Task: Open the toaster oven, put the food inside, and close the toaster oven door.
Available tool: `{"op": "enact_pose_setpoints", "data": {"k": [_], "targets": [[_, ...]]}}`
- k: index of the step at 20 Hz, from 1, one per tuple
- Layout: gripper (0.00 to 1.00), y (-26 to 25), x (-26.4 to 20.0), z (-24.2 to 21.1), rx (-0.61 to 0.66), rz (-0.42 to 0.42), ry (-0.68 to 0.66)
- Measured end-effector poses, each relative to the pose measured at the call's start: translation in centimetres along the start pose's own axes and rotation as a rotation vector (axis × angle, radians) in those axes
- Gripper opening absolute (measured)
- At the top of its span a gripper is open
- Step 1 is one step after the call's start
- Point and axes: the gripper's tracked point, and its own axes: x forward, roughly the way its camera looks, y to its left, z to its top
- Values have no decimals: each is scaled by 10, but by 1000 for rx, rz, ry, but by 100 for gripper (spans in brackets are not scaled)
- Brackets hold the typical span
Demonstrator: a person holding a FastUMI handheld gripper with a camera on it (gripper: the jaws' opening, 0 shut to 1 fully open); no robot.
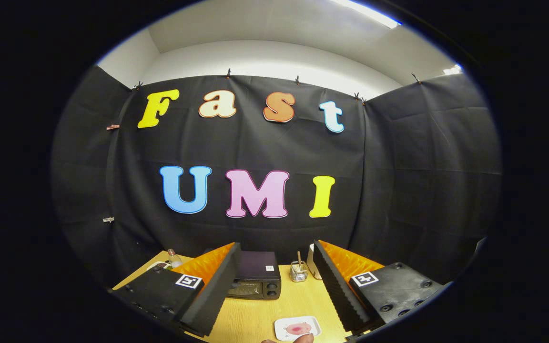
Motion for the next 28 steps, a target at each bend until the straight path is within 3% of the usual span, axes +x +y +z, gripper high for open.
{"op": "enact_pose_setpoints", "data": {"k": [6, 10, 18, 28], "targets": [[97, 15, 7, -14, 3, 20, 20], [97, 40, 20, -48, -7, 49, 67], [98, 112, 80, -136, 59, 140, 157], [98, 138, 168, -233, 42, 135, 266]]}}
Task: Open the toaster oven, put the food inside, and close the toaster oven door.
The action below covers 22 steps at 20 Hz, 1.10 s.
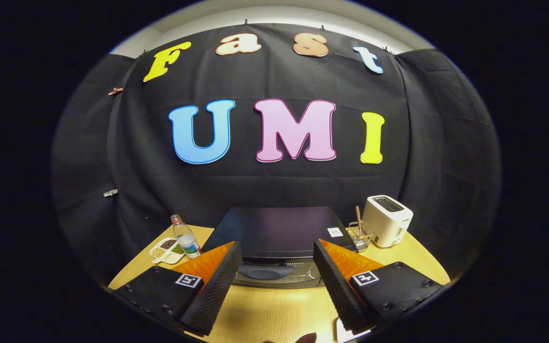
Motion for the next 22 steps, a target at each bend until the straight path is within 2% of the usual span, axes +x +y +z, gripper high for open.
{"op": "enact_pose_setpoints", "data": {"k": [10, 15, 19, 22], "targets": [[99, 23, 70, -73, 1, 29, 163], [98, 16, 93, -92, 33, -17, 215], [97, 11, 94, -98, -17, -57, 218], [97, 8, 92, -101, 10, -72, 228]]}}
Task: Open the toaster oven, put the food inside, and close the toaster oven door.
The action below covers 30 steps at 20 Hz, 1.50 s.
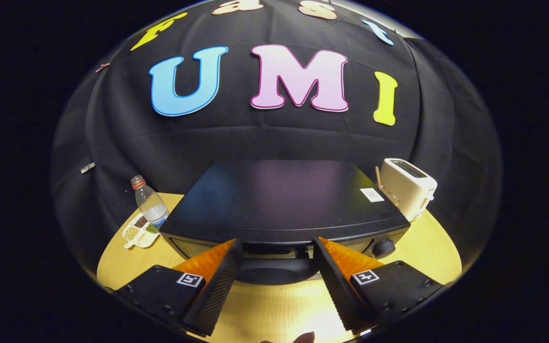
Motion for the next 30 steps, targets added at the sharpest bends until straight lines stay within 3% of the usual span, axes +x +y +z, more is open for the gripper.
{"op": "enact_pose_setpoints", "data": {"k": [12, 24, 30], "targets": [[97, -6, -56, -62, 17, -13, 17], [99, 10, -97, -194, 8, 35, 272], [99, -5, -136, -191, 64, 71, 294]]}}
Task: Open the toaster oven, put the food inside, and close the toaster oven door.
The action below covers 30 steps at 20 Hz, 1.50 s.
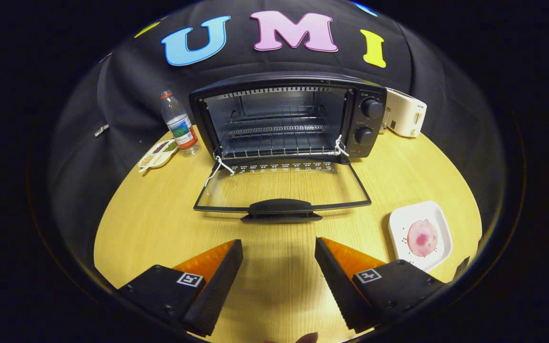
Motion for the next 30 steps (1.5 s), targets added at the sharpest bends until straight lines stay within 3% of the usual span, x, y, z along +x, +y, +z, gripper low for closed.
{"op": "enact_pose_setpoints", "data": {"k": [4, 11, 16, 26, 29, 30], "targets": [[99, -34, -49, 23, 12, 51, -36], [99, -173, -80, 30, 47, 18, 120], [99, -262, -65, 29, 46, -16, 282], [98, -329, -5, -4, 103, 6, 577], [81, -337, 6, -11, 104, 11, 604], [69, -340, 9, -13, 103, 9, 613]]}}
